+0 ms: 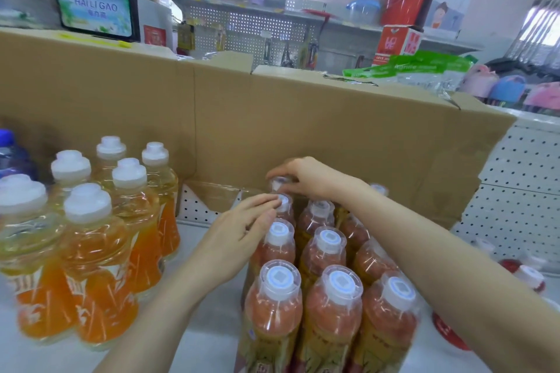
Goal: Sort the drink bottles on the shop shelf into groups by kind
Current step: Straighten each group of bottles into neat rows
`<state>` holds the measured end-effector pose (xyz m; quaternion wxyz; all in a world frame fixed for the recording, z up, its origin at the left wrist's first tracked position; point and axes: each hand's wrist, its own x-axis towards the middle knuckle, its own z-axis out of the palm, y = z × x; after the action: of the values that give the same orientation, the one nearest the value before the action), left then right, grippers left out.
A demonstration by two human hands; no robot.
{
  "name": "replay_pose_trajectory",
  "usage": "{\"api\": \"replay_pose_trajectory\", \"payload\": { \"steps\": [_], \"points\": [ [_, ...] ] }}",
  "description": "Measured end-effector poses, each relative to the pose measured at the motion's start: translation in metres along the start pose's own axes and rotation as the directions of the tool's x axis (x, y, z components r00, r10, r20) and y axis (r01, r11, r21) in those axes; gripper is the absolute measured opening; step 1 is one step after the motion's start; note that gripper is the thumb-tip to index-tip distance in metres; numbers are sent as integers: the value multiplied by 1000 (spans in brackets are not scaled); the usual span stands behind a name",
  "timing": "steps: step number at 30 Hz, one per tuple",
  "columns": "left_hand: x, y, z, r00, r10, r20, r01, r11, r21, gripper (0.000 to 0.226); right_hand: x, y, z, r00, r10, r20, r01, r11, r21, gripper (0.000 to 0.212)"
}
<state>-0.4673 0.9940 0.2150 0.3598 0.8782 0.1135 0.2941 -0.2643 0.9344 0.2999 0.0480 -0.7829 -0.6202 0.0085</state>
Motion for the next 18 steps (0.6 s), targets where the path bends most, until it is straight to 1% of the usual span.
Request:
{"api": "replay_pose_trajectory", "payload": {
  "steps": [3, 5, 7, 8, 12, 14, 16, 18],
  "points": [
    [0, 2, -2, 1000, -4, -11, 4, 1000, -9, 40, -15, 5, -18, 997, 68, -35, -67, 997, 44, 39],
    [0, 3, -2, 1000, -7, -9, 7, 1000, -10, 38, -34, 21, -27, 981, 181, -65, -181, 983, 8, 37],
    [0, 3, -1, 1000, -6, -16, 6, 1000, -4, 39, -54, 39, -25, 951, 309, -24, -310, 949, -61, 34],
    [-1, 3, 0, 1000, -6, -20, 6, 1000, 0, 40, -61, 44, -20, 938, 347, 2, -346, 935, -74, 35],
    [-1, 4, 2, 999, 1, -35, -2, 1000, -23, 48, -60, 58, -6, 919, 393, -33, -393, 919, -3, 52],
    [0, 4, 3, 999, -1, -42, -1, 999, -34, 48, -56, 62, -6, 914, 406, -14, -406, 914, 20, 57],
    [-1, 3, 3, 999, -1, -48, -1, 999, -37, 43, -54, 65, -6, 917, 397, -18, -396, 917, 55, 53],
    [-1, 2, 3, 999, 0, -53, -2, 999, -39, 44, -55, 63, -7, 932, 362, -30, -359, 930, 81, 46]
  ]
}}
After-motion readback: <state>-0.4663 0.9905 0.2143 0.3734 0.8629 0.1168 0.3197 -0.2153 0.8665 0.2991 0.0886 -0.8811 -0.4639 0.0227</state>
